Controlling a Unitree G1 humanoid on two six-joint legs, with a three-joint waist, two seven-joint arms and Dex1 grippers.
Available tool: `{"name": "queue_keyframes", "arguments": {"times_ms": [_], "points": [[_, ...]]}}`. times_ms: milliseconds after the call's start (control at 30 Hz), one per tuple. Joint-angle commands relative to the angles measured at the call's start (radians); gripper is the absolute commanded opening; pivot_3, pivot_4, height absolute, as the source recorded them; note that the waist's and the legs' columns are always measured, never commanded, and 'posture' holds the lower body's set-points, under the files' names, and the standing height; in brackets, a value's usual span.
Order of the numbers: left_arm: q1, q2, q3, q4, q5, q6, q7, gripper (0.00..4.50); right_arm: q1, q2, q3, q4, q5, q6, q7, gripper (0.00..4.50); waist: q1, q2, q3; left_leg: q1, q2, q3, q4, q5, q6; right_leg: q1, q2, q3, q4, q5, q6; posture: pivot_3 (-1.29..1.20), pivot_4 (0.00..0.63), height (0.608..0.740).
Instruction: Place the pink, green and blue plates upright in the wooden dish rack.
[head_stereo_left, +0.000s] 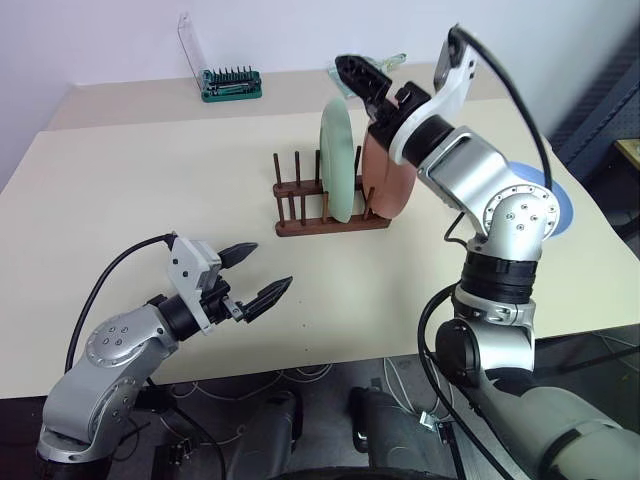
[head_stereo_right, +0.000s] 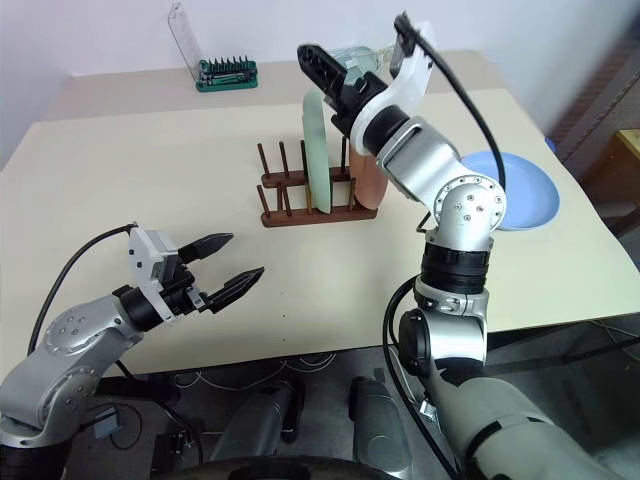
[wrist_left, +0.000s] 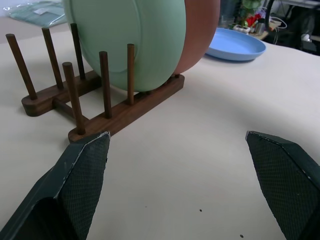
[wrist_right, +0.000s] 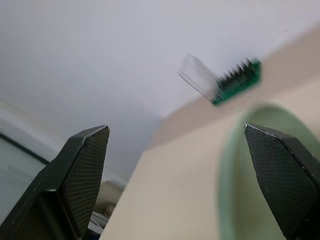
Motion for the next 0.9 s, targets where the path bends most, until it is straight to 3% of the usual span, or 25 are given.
{"name": "queue_keyframes", "arguments": {"times_ms": [33,100,233,367,467,567,633,900], "points": [[-0.013,-0.005,-0.005,-0.008,0.002,-0.017,0.0,4.5,-0.057,-0.067,-0.008,-0.069,0.013,0.0,0.077,4.38,0.0,0.0,0.0,0.0,0.0,0.0,0.0,0.0,0.0,0.0,0.0,0.0,-0.001,0.0,0.0,0.0,0.15,0.74],[-0.015,-0.007,-0.01,-0.01,0.006,-0.017,-0.001,4.5,-0.077,-0.175,-0.006,-0.097,-0.045,-0.019,0.185,4.38,0.005,0.002,0.001,-0.001,0.0,0.0,0.0,0.0,0.0,0.0,0.0,0.0,-0.002,0.0,0.0,0.0,0.15,0.74],[-0.03,-0.001,-0.037,0.003,0.004,-0.02,-0.03,4.5,0.038,-0.598,0.087,-0.133,-0.397,-0.155,0.517,4.38,0.03,0.004,0.002,-0.01,-0.002,0.0,0.004,-0.003,0.005,-0.003,0.0,-0.004,-0.007,0.0,0.004,0.0,0.15,0.74],[-0.056,-0.004,-0.062,0.026,0.003,-0.026,-0.053,4.5,0.161,-0.777,0.021,-0.018,-0.526,-0.21,0.612,4.45,0.024,0.002,0.001,-0.01,-0.003,0.004,0.004,-0.006,0.009,-0.001,-0.004,-0.002,-0.011,0.001,0.008,0.0,0.15,0.74],[-0.097,-0.01,-0.095,0.054,0.001,-0.023,-0.08,4.5,0.365,-0.905,0.059,-0.004,-0.674,-0.263,0.729,4.45,0.029,0.004,0.002,-0.01,-0.003,0.006,0.005,-0.006,0.009,-0.002,-0.005,0.0,-0.01,0.001,0.007,0.0,0.15,0.74],[-0.133,-0.014,-0.125,0.073,0.003,-0.022,-0.102,4.5,0.567,-0.969,0.142,-0.054,-0.784,-0.317,0.84,4.45,0.03,0.005,0.001,-0.01,-0.001,0.006,0.005,-0.006,0.009,-0.001,-0.005,-0.002,-0.011,0.0,0.007,0.0,0.15,0.74],[-0.157,-0.015,-0.148,0.079,0.003,-0.02,-0.12,4.5,0.641,-0.952,0.207,-0.045,-0.859,-0.357,0.859,4.45,0.023,0.005,0.001,-0.01,-0.001,0.006,0.006,-0.006,0.009,-0.001,-0.006,-0.002,-0.01,0.0,0.007,0.0,0.15,0.74],[-0.184,-0.015,-0.185,0.066,-0.003,-0.004,-0.143,4.5,0.616,-0.801,0.307,0.189,-1.075,-0.493,0.801,4.45,0.026,0.007,0.002,-0.008,0.0,0.008,0.009,-0.005,0.009,0.001,-0.005,-0.002,-0.009,0.003,0.007,0.0,0.15,0.74]]}}
